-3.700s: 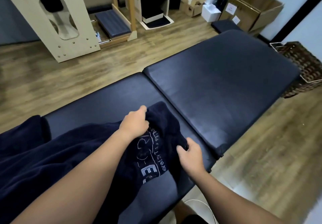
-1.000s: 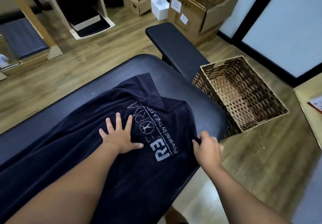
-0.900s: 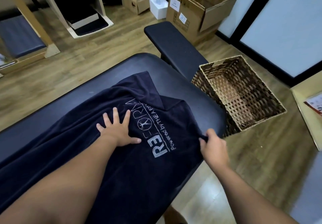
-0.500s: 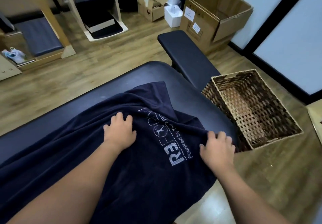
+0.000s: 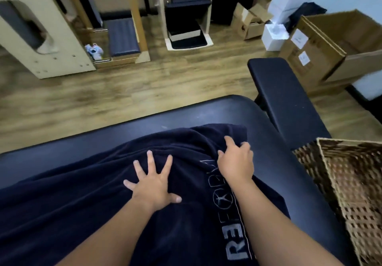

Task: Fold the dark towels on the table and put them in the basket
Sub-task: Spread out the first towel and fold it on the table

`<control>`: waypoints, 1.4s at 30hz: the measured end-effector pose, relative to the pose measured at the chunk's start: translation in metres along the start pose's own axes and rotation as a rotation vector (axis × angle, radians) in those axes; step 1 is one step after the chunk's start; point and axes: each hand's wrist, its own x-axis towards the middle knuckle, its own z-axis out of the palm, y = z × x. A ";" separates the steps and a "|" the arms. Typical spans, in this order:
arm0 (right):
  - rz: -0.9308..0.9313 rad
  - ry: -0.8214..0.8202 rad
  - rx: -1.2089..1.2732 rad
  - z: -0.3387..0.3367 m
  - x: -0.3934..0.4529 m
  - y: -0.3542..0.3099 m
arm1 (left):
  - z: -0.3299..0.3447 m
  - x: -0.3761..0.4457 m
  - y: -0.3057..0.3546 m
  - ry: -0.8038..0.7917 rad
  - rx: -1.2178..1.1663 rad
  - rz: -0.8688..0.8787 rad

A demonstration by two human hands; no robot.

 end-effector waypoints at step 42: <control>-0.301 -0.303 -0.246 0.039 0.028 -0.099 | -0.138 0.057 -0.126 0.371 -0.283 -0.106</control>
